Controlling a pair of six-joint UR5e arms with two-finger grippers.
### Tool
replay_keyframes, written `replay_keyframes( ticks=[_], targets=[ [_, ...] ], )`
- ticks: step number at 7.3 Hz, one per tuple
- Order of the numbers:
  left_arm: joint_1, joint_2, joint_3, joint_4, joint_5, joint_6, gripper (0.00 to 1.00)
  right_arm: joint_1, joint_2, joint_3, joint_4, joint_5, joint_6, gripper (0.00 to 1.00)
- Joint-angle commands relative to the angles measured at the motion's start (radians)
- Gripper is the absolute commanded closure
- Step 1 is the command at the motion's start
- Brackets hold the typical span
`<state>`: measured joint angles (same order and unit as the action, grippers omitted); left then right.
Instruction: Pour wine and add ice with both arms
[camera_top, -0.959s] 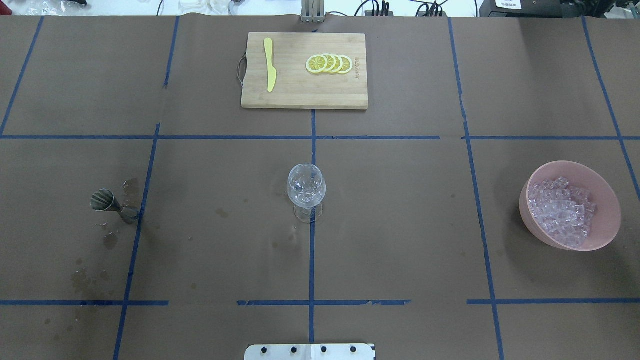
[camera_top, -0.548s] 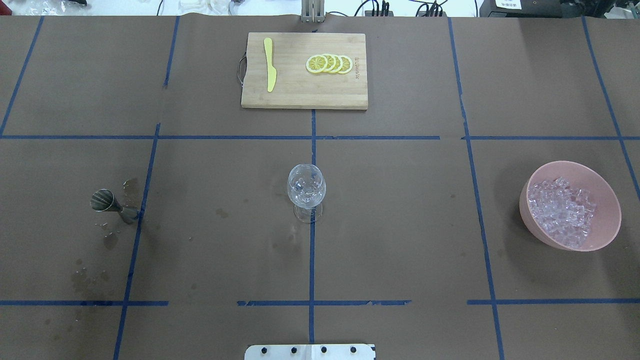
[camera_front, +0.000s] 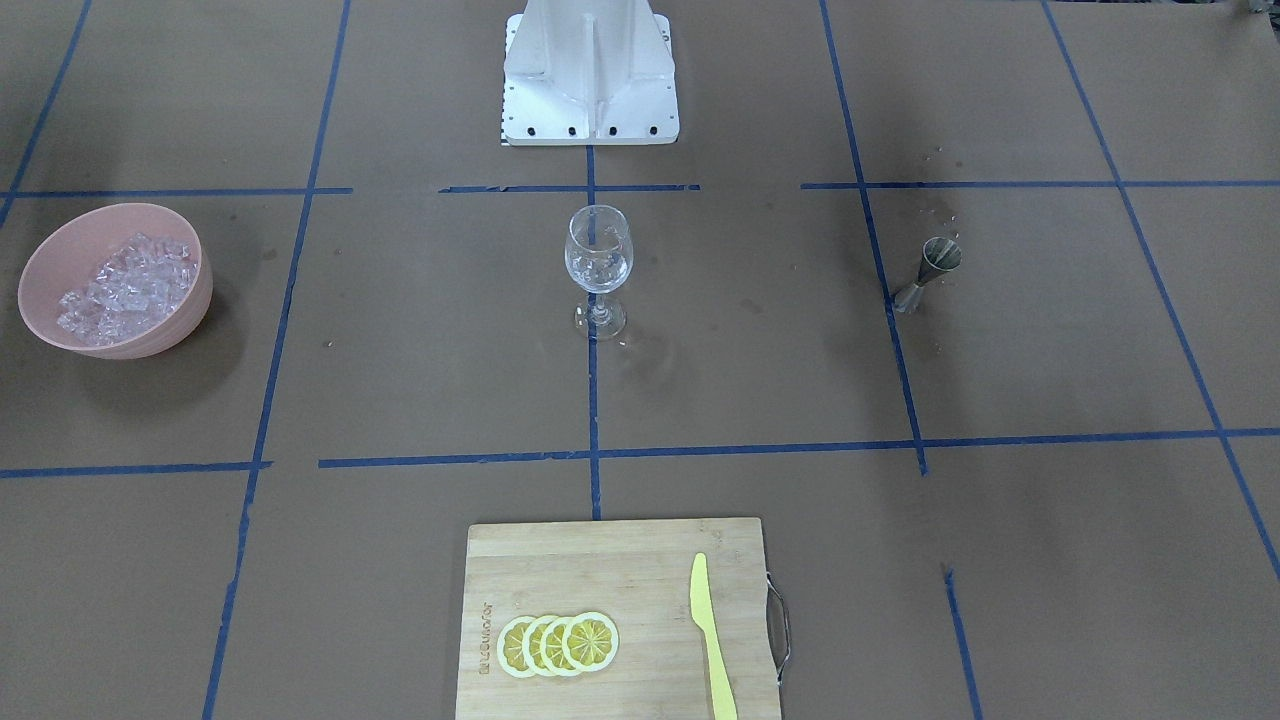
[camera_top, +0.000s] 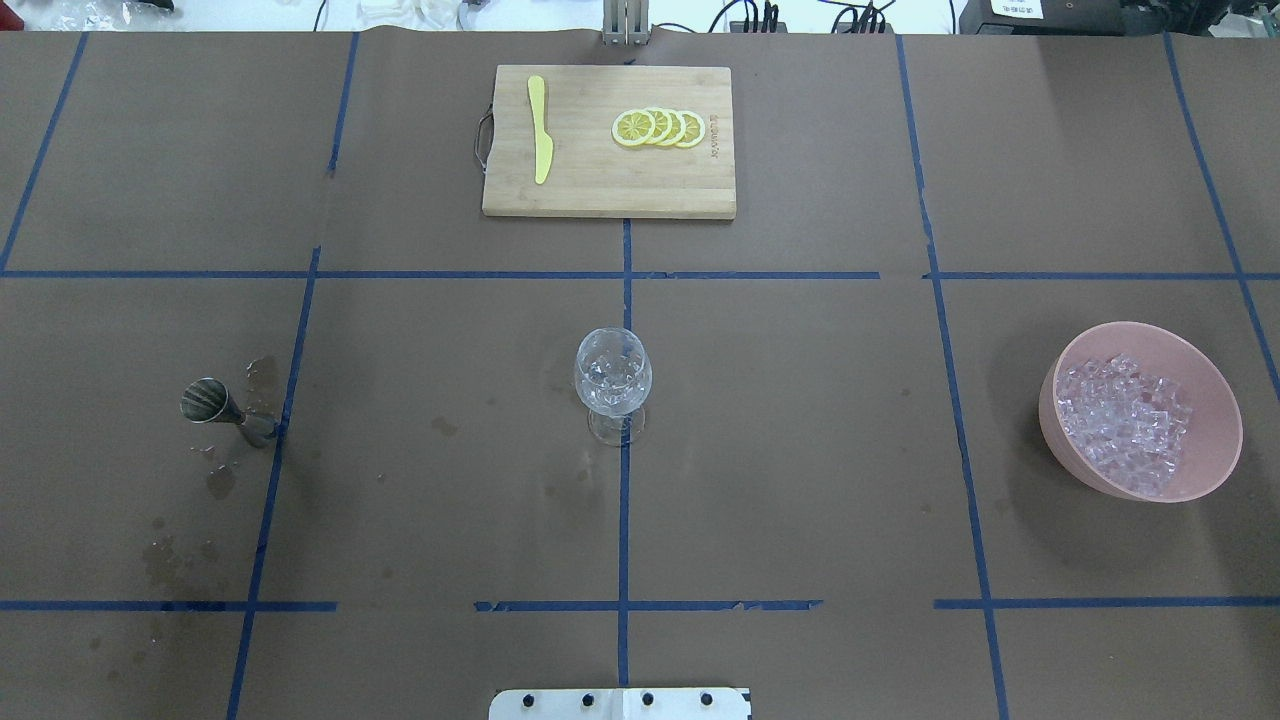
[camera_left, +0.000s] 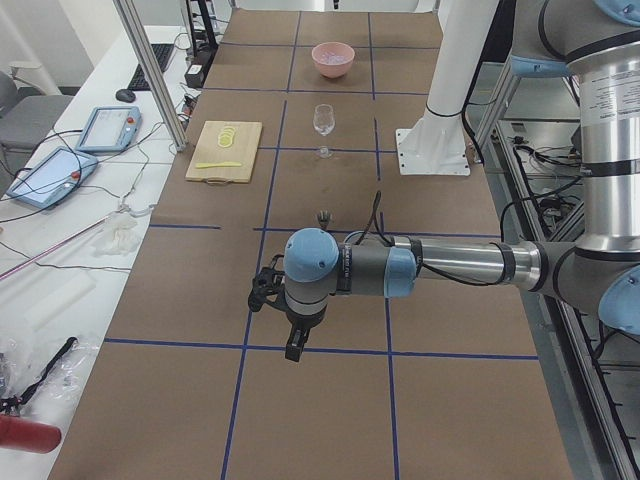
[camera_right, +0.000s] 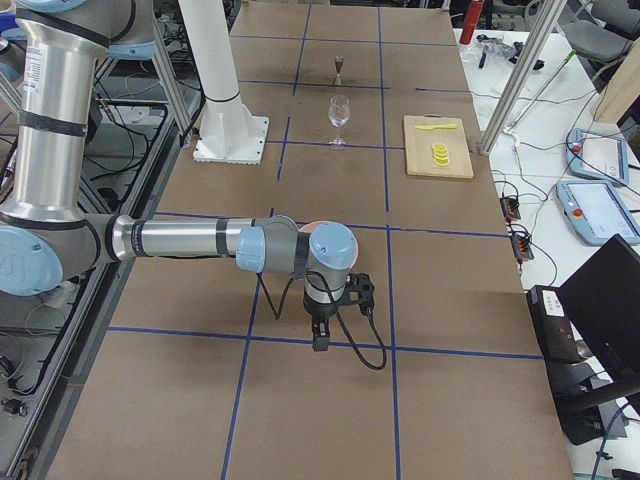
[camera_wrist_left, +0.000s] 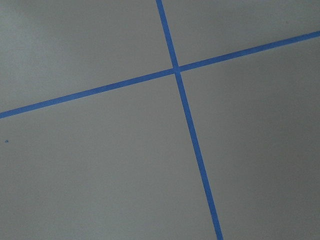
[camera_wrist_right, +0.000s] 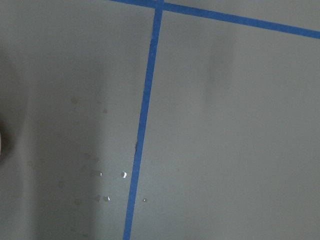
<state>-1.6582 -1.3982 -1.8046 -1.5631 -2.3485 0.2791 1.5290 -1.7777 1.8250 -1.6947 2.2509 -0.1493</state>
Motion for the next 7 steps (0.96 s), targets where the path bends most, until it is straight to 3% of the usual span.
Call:
replay_keyframes(
  ticks=[1, 7],
  targets=[
    [0.002, -0.004, -0.002, 0.0, 0.0, 0.0, 0.0, 0.013, -0.006, 0.0, 0.001, 0.022, -0.003, 0.0],
    [0.0, -0.007, -0.027, 0.0, 0.0, -0.001, 0.0, 0.013, -0.008, -0.006, 0.0, 0.023, 0.005, 0.0]
  ],
)
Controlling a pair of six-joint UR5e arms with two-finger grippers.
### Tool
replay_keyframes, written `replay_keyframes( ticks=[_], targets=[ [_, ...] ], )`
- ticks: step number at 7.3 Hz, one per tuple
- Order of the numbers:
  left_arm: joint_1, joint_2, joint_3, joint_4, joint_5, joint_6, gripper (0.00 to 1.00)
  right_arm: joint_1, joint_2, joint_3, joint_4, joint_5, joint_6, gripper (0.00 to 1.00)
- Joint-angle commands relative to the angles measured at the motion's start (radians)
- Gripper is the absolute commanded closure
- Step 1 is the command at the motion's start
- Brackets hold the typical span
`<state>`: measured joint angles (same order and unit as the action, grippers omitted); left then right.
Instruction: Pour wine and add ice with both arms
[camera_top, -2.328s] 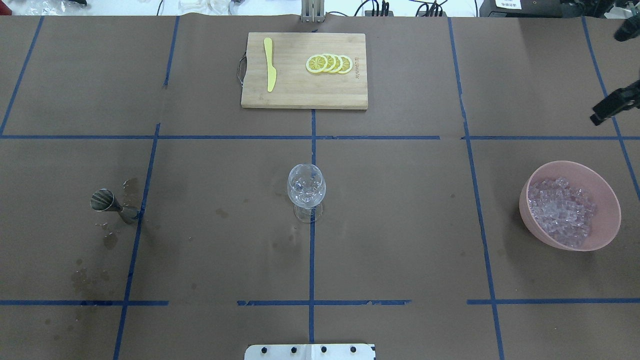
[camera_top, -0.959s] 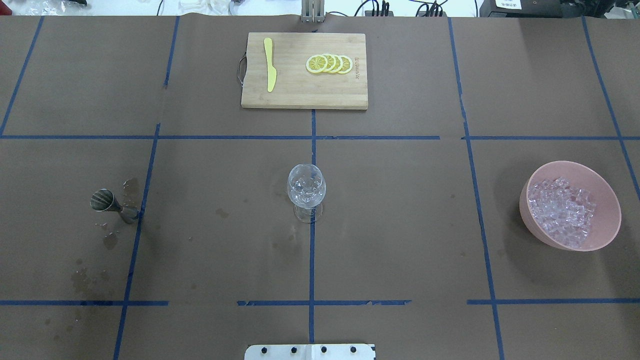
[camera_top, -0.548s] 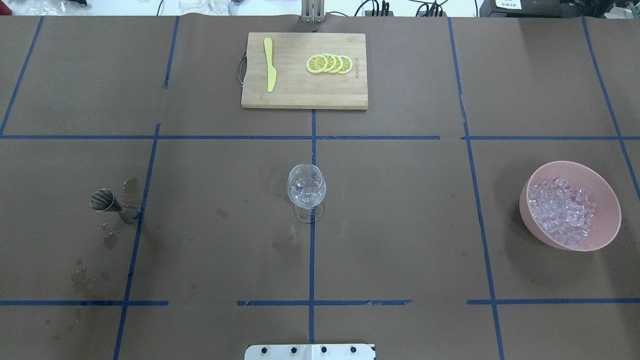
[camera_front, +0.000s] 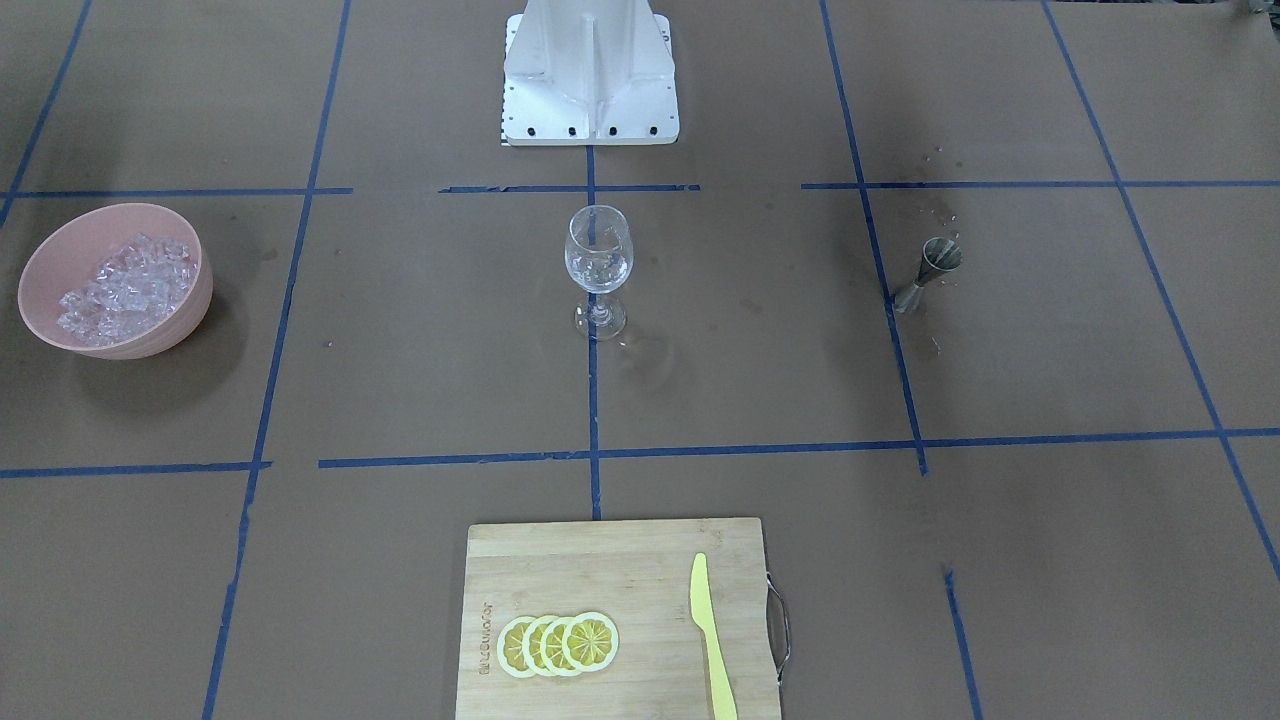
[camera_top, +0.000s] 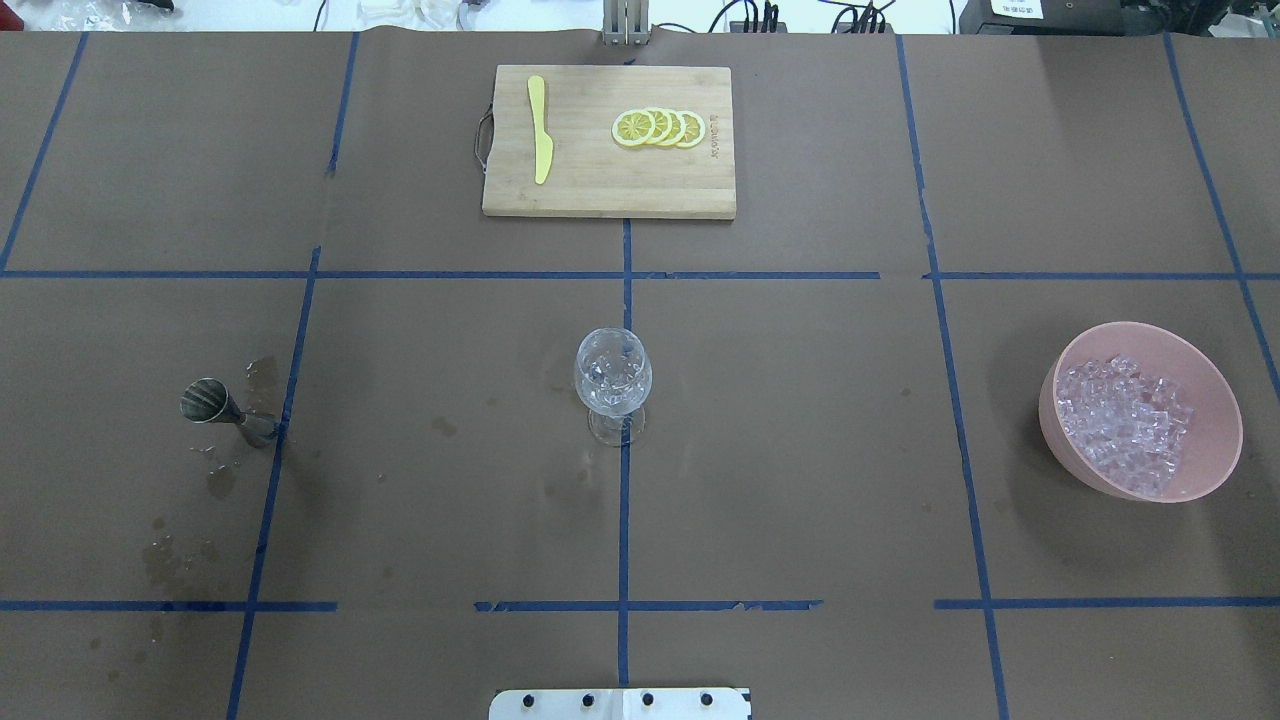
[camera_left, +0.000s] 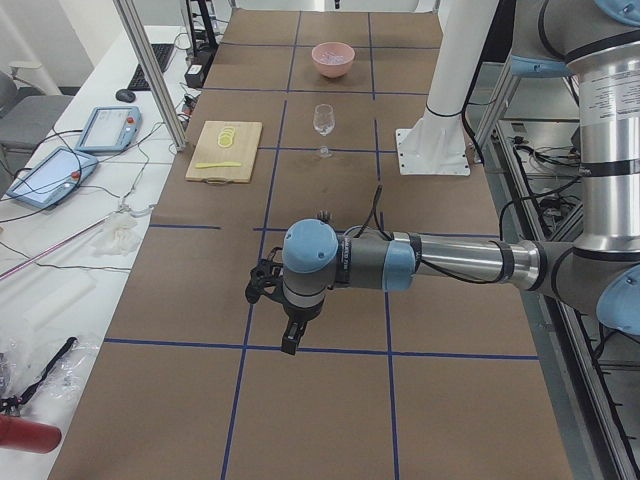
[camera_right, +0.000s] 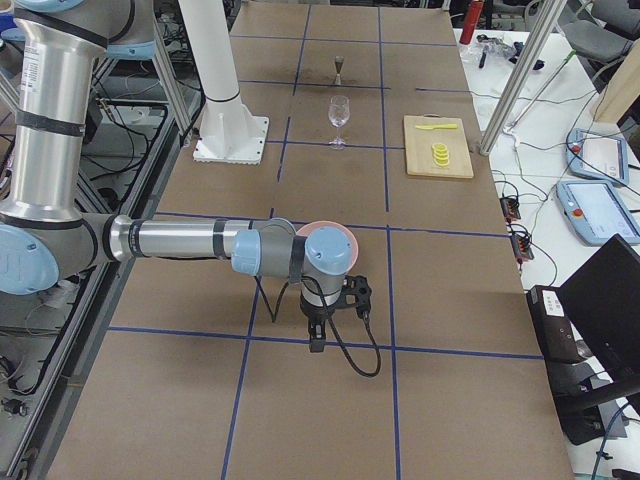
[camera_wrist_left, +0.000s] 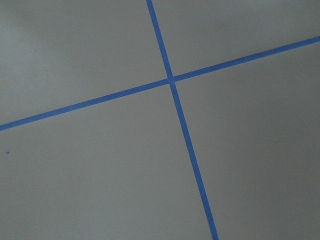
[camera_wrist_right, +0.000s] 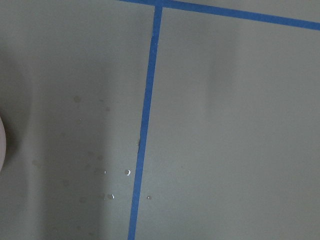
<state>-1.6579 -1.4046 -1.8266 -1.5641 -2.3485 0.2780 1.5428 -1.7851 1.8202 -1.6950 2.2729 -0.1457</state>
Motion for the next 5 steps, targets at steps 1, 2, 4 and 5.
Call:
replay_keyframes(
  ticks=[1, 2, 4, 5],
  targets=[
    [0.0, -0.001, -0.005, 0.001, 0.0, 0.0, 0.0, 0.0, 0.0, -0.002, 0.0, 0.0, 0.001, 0.0],
    [0.0, -0.001, -0.005, 0.001, 0.0, 0.0, 0.0, -0.001, -0.002, -0.002, 0.0, 0.0, 0.001, 0.0],
    [0.0, -0.001, -0.005, -0.001, 0.0, 0.0, 0.0, -0.001, -0.01, -0.001, 0.0, 0.0, 0.0, 0.0],
    [0.0, -0.001, -0.005, 0.001, 0.0, 0.0, 0.0, -0.001, -0.01, -0.001, 0.0, 0.0, 0.0, 0.0]
  ],
)
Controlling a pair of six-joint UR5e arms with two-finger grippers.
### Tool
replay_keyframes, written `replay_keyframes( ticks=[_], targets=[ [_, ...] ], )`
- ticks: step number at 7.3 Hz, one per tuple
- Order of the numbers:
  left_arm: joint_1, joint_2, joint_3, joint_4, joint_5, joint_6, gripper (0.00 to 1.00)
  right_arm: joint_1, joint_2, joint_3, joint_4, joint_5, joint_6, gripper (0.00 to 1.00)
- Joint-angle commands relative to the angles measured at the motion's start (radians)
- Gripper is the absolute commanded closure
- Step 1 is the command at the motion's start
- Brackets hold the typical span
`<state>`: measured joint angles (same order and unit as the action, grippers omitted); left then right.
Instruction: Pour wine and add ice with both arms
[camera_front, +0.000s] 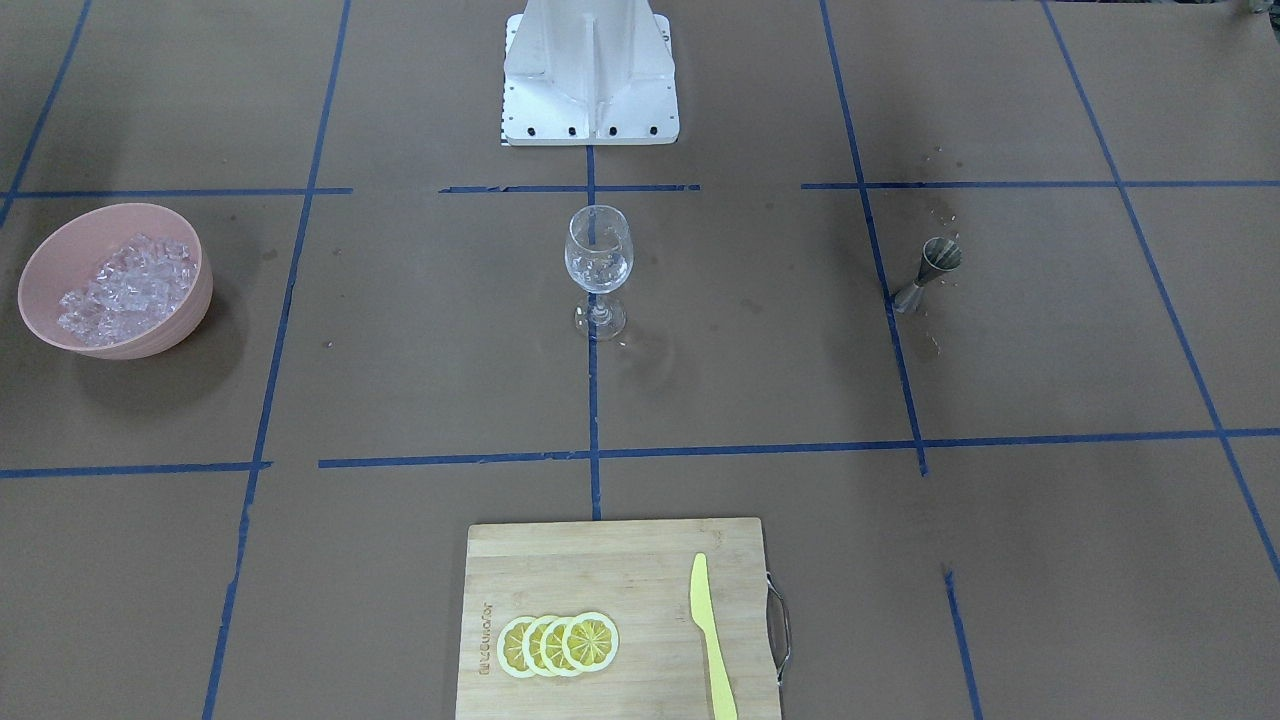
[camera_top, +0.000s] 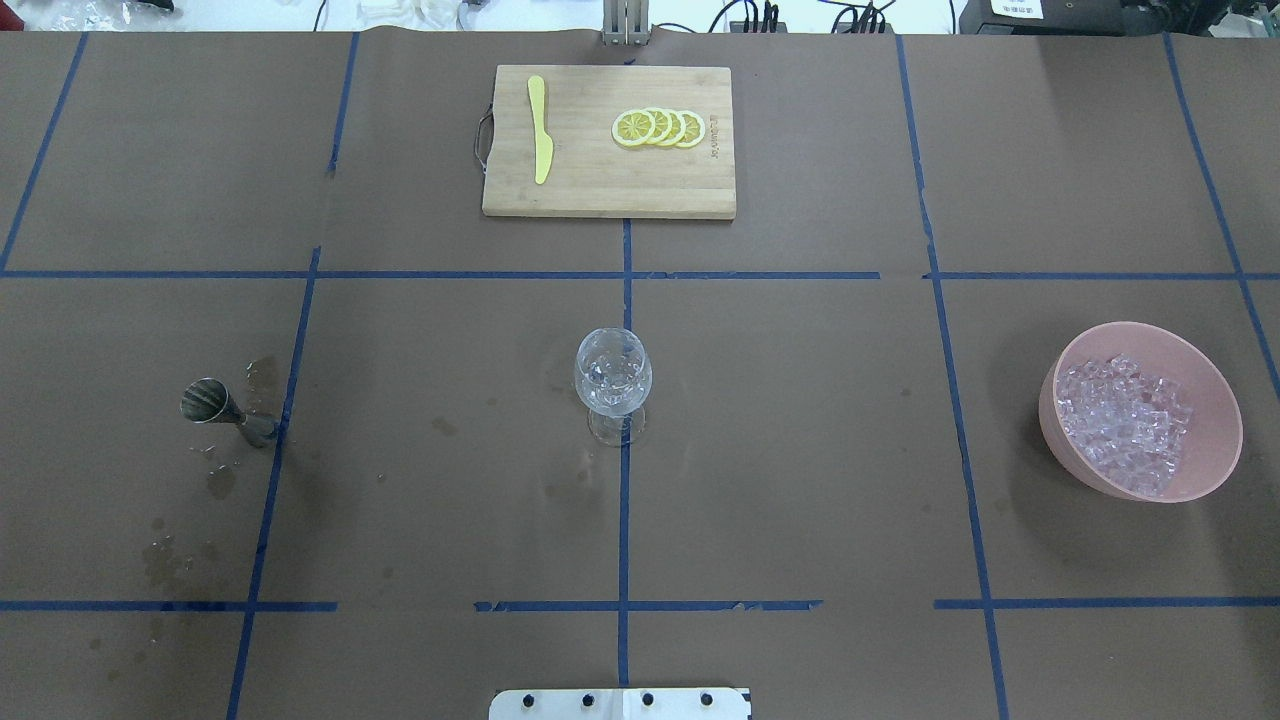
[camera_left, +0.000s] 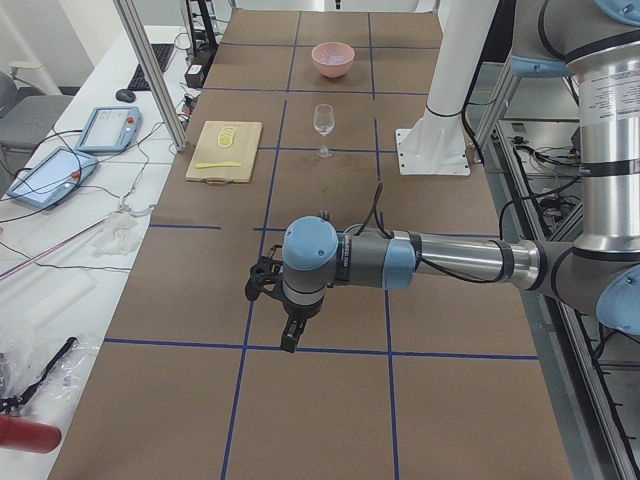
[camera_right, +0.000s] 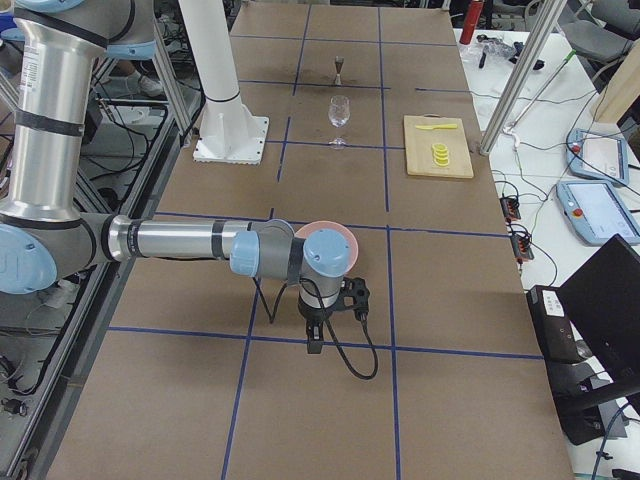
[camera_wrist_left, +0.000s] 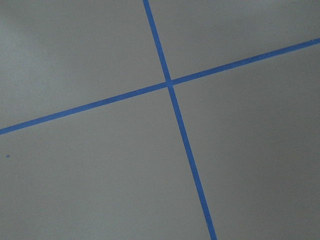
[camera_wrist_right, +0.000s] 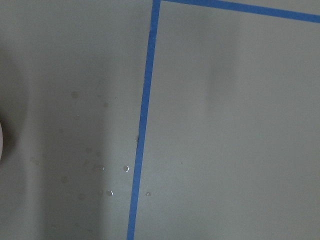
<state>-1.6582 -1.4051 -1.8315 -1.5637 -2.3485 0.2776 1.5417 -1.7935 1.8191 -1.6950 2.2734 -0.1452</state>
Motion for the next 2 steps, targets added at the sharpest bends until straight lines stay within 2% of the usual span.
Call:
replay_keyframes(
  ticks=[1, 2],
  targets=[
    [0.0, 0.0, 0.0, 0.001, 0.0, 0.0, 0.0, 0.001, -0.001, 0.0, 0.0, 0.0, 0.001, 0.0],
    [0.0, 0.0, 0.0, 0.001, 0.0, 0.0, 0.0, 0.0, -0.001, 0.0, 0.0, 0.0, -0.001, 0.0]
  ],
)
